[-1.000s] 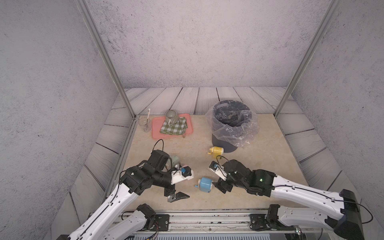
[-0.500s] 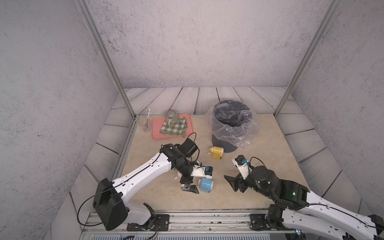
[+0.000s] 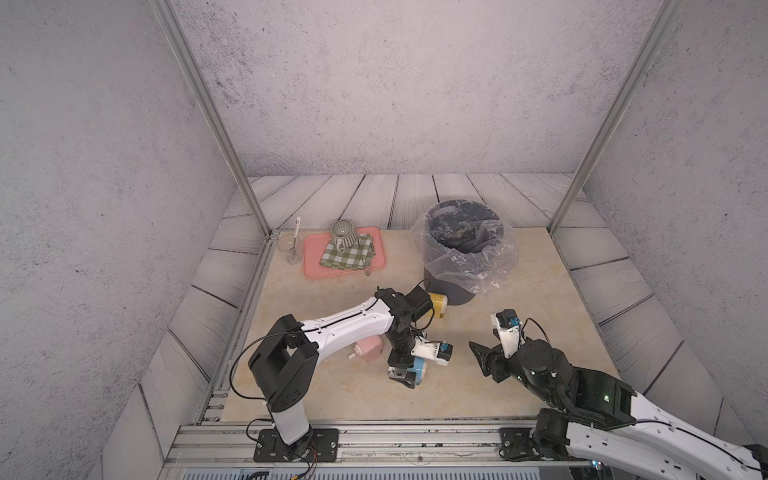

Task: Take out the pencil sharpener tray and clean the shavings
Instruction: Pick up the pencil sharpener from the center of the board.

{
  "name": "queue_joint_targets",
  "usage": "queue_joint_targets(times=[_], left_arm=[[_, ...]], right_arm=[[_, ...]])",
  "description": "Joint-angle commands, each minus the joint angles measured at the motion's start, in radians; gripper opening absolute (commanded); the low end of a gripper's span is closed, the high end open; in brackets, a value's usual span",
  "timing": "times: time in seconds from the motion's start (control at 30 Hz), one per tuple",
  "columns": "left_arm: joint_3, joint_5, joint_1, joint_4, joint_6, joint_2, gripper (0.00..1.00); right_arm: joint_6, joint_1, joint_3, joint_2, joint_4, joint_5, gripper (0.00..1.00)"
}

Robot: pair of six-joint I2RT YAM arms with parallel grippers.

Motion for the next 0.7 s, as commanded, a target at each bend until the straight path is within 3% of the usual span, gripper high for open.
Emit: queue_joint_targets(times=[0.0,0.23,0.5,0.57,0.67], left_arm=[[-0.046,-0.074,-0.005,0.093,-0.069,-0.011,0.99],[-0.130,-0.259,-0.006,0.309,-0.250,-0.001,0.99],[-0.184,-0.239,-0.006,0.377,-0.254,0.000,0.99],[-0.188,-0.224,-0.005,0.362,-0.248,0.000,0.92],[-0.202,-0.213,-0.005,0.359,-0.239,-0.006,0.69]], right_arm=[[0.014,-0.002,-0.005,-0.008,-0.019,0.029,0.74],[0.016,-0.002,-0.016,-0.016,-0.007,0.022,0.74],[0.014,-0.001,-0.015,-0.007,-0.012,0.019,0.74],[0.014,-0.002,-0.016,-0.007,-0.009,0.017,0.74],[0.014,-0.002,-0.017,-0.002,-0.007,0.017,0.74]])
